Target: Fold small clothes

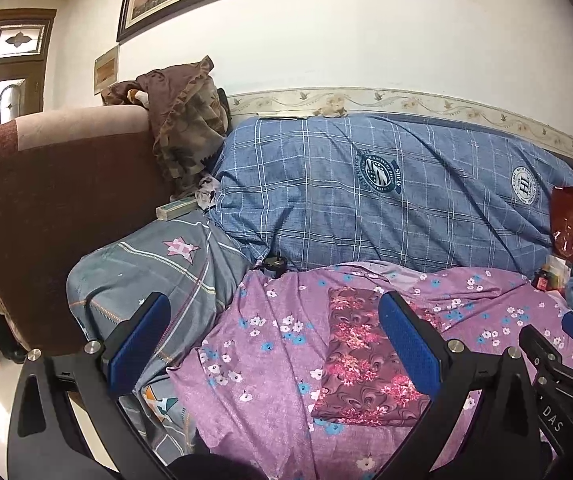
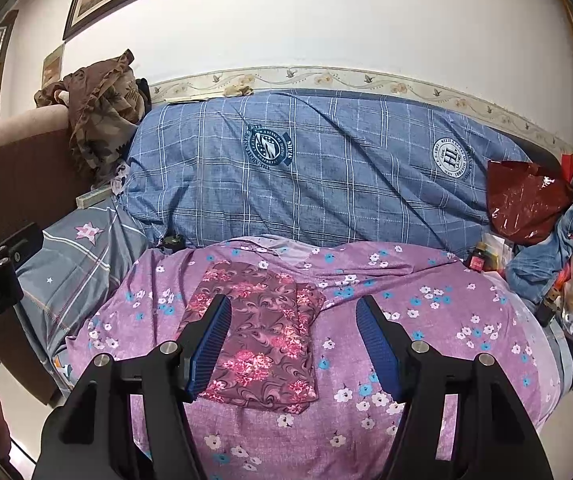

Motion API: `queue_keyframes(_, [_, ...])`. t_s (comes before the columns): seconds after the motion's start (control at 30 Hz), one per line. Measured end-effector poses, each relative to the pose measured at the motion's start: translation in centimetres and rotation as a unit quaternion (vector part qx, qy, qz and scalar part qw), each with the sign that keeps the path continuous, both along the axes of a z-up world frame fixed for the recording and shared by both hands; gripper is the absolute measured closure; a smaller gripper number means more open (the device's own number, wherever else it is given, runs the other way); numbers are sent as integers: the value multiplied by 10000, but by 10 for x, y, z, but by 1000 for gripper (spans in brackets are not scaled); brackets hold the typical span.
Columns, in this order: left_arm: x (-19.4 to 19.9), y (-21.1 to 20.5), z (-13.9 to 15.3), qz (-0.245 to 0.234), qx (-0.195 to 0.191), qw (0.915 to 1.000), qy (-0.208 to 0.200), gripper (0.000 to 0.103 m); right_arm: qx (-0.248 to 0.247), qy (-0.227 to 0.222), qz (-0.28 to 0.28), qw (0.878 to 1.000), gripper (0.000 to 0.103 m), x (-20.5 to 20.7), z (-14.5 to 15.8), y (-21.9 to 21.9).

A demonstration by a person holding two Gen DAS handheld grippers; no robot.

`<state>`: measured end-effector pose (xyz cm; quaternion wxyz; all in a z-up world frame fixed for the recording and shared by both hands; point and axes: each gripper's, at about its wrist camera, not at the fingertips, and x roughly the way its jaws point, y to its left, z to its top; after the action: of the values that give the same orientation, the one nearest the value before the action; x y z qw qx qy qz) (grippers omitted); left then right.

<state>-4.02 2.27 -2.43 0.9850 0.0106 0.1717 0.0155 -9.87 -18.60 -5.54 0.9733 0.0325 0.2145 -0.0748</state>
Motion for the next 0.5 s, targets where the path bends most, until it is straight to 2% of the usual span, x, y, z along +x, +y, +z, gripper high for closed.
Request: queue_keyframes(0.5, [4, 3, -4, -55, -25, 10000, 74, 0, -54, 74, 9, 10000, 36, 4, -6, 1])
